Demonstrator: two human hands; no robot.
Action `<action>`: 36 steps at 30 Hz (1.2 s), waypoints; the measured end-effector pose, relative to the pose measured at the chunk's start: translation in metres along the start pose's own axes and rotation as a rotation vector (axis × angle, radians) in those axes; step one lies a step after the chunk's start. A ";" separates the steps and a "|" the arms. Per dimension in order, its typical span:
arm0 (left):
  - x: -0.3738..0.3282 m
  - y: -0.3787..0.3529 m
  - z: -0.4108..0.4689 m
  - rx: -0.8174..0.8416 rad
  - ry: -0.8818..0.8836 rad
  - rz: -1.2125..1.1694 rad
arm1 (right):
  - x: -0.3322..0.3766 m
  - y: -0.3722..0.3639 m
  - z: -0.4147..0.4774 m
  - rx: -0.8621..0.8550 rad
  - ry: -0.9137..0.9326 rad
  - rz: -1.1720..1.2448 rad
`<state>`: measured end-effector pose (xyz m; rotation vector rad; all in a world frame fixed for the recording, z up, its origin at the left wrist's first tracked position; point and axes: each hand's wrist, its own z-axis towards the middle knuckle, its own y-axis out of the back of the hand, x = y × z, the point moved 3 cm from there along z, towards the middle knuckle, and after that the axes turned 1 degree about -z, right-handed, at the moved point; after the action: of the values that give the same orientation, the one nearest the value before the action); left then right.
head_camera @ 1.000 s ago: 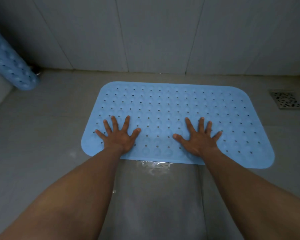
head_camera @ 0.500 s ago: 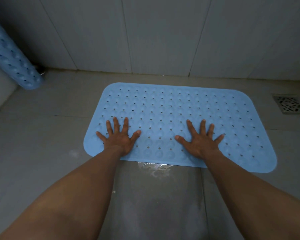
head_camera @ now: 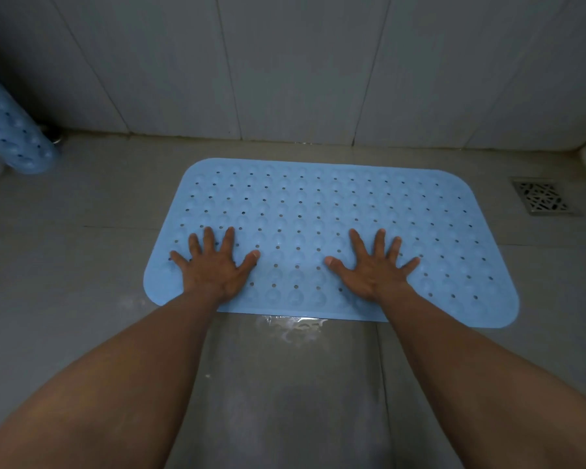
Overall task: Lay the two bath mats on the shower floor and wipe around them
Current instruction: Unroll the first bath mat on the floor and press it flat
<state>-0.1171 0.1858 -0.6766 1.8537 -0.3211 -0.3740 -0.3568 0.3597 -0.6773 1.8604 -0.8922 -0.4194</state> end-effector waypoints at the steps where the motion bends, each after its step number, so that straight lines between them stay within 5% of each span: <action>1: -0.001 0.006 0.002 -0.077 -0.015 0.052 | 0.005 0.002 0.002 -0.032 0.002 0.004; 5: -0.003 0.034 0.036 -0.210 -0.013 0.194 | 0.043 0.014 0.024 -0.162 0.096 0.012; 9: -0.002 0.048 0.094 -0.225 -0.118 0.067 | 0.094 0.033 0.068 -0.205 0.217 -0.011; 15: -0.006 0.038 0.166 -0.083 -0.175 -0.015 | 0.166 0.050 0.137 -0.199 0.339 -0.011; 36: -0.010 0.021 0.174 -0.138 -0.095 0.004 | 0.178 0.031 0.153 -0.253 0.308 -0.082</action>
<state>-0.1983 0.0332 -0.7055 1.7035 -0.3551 -0.4708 -0.3459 0.1244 -0.7008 1.6738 -0.5309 -0.2706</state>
